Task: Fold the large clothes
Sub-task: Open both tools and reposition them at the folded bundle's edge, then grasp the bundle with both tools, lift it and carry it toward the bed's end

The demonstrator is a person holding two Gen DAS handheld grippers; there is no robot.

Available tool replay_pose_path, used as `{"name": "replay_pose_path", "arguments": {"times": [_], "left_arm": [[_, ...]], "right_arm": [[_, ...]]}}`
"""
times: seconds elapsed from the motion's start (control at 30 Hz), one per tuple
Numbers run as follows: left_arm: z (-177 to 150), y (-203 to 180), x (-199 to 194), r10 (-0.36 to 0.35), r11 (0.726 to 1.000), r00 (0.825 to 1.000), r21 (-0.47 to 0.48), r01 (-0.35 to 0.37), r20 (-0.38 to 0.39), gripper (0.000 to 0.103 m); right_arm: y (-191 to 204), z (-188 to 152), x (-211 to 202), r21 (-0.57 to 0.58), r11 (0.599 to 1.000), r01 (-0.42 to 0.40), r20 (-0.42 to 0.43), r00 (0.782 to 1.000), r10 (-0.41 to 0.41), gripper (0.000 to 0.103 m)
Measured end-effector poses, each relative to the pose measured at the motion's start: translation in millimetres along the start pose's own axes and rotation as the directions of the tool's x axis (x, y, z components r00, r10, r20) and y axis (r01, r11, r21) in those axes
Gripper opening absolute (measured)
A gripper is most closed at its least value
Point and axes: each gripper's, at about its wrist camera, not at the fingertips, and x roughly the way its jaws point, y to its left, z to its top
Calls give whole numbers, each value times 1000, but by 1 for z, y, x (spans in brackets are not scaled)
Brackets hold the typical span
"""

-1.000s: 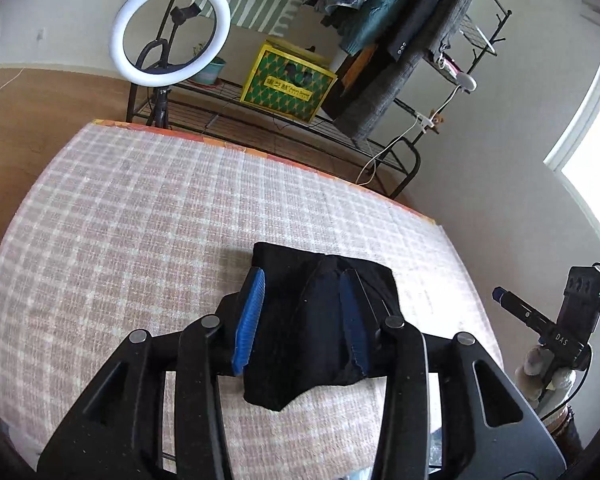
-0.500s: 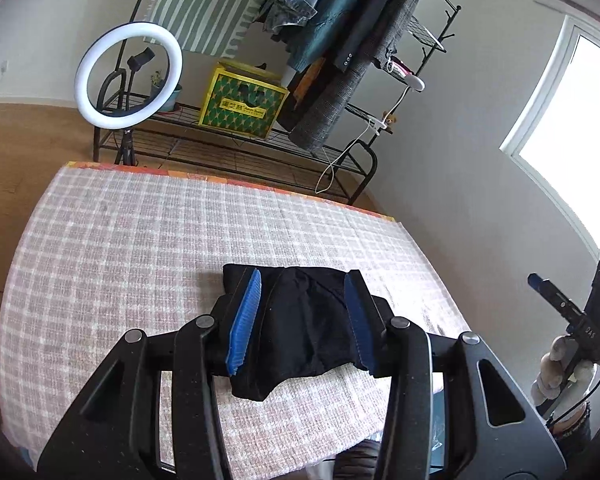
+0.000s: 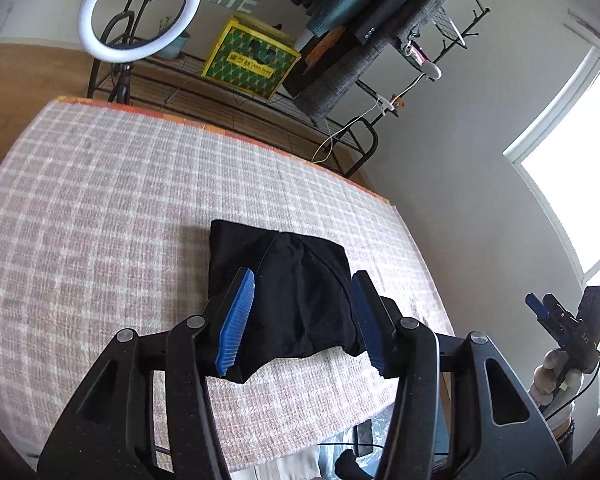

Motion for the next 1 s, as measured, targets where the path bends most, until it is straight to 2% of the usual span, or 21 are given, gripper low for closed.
{"name": "replay_pose_path", "arguments": {"times": [0.07, 0.27, 0.4, 0.57, 0.8, 1.0], "left_arm": [[-4, 10, 12, -1, 999, 1000, -32, 0, -30, 58], [-14, 47, 59, -3, 991, 993, -136, -14, -121, 58], [-25, 76, 98, -33, 979, 983, -203, -4, -181, 58], [-38, 106, 135, -77, 960, 971, -280, 11, -225, 58], [-48, 127, 172, -159, 934, 959, -349, 70, -234, 58], [-53, 132, 190, -261, 904, 940, -398, 158, -220, 58]], "right_arm": [[-19, -4, 14, 35, 999, -39, -38, 998, 40, 74], [-63, -19, 85, 105, 987, -121, -162, 977, 137, 72], [-84, -38, 148, 149, 971, -185, -257, 941, 218, 63], [-104, -62, 223, 195, 951, -238, -354, 887, 295, 63], [-122, -88, 295, 342, 882, -324, -362, 821, 441, 69], [-131, -102, 321, 424, 821, -382, -339, 774, 535, 68]]}}
